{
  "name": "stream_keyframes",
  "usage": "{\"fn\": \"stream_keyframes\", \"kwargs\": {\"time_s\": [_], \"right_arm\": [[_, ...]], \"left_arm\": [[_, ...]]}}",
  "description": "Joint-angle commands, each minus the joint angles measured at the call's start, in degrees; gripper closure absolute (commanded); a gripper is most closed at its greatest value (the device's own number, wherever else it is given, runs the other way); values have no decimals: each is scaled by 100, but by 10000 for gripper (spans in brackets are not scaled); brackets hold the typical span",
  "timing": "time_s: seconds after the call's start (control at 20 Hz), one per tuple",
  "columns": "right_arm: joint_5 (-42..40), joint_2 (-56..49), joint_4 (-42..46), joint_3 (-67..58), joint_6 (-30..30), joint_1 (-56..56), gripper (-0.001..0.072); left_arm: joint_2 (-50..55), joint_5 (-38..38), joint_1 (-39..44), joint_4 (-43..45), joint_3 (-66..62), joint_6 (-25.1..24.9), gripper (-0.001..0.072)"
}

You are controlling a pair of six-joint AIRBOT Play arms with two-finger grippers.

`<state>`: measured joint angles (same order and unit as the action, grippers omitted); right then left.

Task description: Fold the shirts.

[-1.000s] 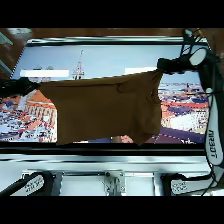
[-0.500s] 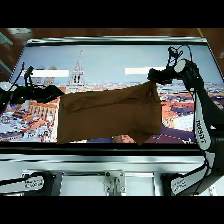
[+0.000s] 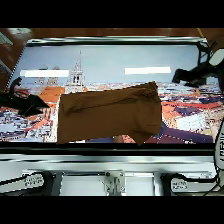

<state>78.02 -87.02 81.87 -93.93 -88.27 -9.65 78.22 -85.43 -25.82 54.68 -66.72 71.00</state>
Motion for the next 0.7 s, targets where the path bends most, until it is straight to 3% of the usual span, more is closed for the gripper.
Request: {"fn": "stream_keyframes", "kwargs": {"time_s": [0.0, 0.1, 0.3, 0.65], "right_arm": [[1589, 142, -57, 289, 48, -540, 26], [1639, 142, -704, 695, 52, -713, 26], [857, 142, -1578, 1412, 94, -654, 26], [426, 136, -1215, 1727, 232, -625, 26]], "left_arm": [[-568, -363, -636, 391, 872, -304, 48], [-863, 33, -975, 315, 1705, -306, 24], [-874, 634, -1095, 271, 2785, -426, 24], [-522, 1547, -393, -376, 3248, -442, 36]]}}
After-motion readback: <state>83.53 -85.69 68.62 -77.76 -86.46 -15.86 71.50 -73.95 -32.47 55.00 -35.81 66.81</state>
